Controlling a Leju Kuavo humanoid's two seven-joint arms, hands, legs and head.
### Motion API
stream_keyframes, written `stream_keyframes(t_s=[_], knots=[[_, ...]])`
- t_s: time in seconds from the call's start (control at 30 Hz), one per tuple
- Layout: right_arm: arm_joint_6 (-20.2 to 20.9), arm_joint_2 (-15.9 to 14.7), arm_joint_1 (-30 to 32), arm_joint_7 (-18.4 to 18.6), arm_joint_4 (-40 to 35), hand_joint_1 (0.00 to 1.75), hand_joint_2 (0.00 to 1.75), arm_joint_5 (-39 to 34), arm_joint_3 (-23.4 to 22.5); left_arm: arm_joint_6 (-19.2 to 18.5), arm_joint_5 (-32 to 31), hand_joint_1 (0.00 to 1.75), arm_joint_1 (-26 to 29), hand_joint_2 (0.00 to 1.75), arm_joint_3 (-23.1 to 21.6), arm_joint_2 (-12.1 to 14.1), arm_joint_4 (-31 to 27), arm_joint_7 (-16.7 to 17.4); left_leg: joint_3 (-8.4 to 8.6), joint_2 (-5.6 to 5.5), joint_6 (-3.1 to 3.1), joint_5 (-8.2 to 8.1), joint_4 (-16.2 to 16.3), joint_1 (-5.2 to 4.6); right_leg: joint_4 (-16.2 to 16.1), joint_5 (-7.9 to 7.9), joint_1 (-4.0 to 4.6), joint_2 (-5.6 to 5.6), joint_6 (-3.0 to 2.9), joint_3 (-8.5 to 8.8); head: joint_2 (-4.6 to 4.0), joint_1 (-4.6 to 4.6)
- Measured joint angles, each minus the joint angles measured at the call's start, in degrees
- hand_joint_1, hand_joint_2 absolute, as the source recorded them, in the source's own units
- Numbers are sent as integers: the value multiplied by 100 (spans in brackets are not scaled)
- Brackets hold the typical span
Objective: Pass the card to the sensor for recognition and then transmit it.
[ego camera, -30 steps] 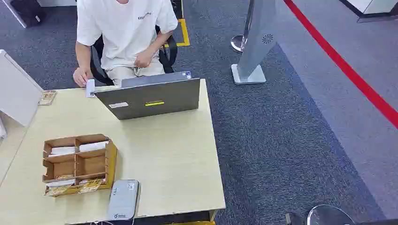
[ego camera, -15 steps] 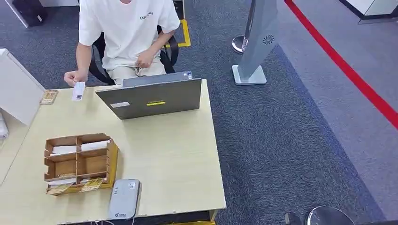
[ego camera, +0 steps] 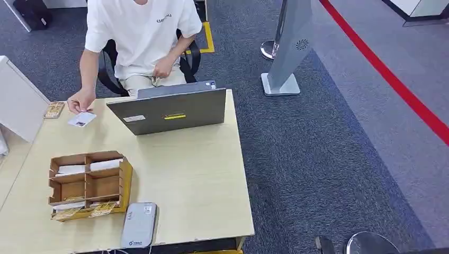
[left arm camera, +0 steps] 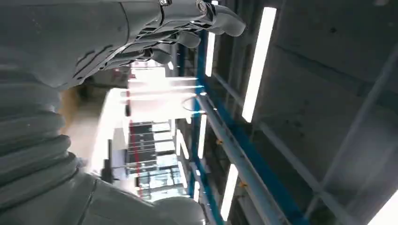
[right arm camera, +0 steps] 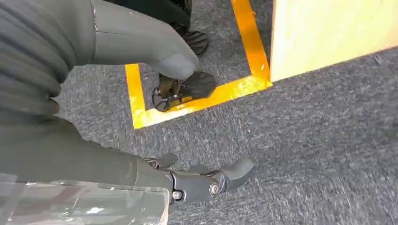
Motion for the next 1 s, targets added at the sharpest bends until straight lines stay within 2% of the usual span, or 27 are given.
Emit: stream_keyframes(t_s=[0.07,0.17,0.23,0.3,0.37,0.43,0.5,0.57,0.67,0.77,1.0], knots=[[18,2,-36,52,4,0,175,30,59,0,-314,0,-297,175,-94,200,201,8,0,-3,-3,6,0,0,3,1,0,-3,0,1,0,0],[37,17,-118,107,11,0,175,90,181,2,-1114,0,-792,175,-178,531,773,15,1,-3,-8,15,0,1,7,6,0,-4,-5,1,0,-2],[44,26,-143,122,13,0,175,96,214,4,-1339,0,-984,175,-219,660,996,17,2,2,-9,14,0,1,7,11,0,4,-12,-6,0,-9],[63,28,-151,188,20,0,175,124,286,7,-2257,0,-1414,175,-260,878,1667,121,0,-14,-3,20,1,0,7,10,0,-15,-12,-4,0,-7],[98,35,-212,267,28,0,175,171,354,-2,-3666,0,-2043,175,-337,1146,2580,578,-3,-28,-14,34,3,1,6,12,0,-31,-13,-16,0,-2],[131,44,-299,369,31,0,175,192,465,-13,-4975,0,-2929,175,-529,1529,3883,1314,-7,-27,-27,45,2,4,12,24,2,-30,-22,-17,0,-2],[168,55,-369,439,33,0,175,192,568,-11,-5742,0,-3792,175,-849,1852,5106,1946,-13,-10,-31,56,1,6,15,47,3,-8,-26,-25,0,-4],[201,63,-377,468,35,0,175,170,653,-9,-6246,0,-4465,175,-1166,2043,6061,2344,-14,11,-30,57,2,6,23,55,3,17,-28,-31,0,-9],[359,72,-377,463,37,0,175,-84,695,-9,-6574,0,-5134,175,-1678,2189,7107,2619,-16,18,-30,56,2,5,23,55,3,25,-27,-33,0,-9],[433,74,-369,450,42,0,175,-210,695,-9,-6672,0,-5484,175,-2035,2231,7704,2774,-21,18,-29,53,2,3,21,53,2,26,-25,-35,0,-9],[404,72,-339,448,48,0,175,-262,697,-9,-6580,0,-5722,175,-2407,2295,8276,2887,-33,20,-29,52,1,3,19,52,1,25,-25,-48,0,-9]])
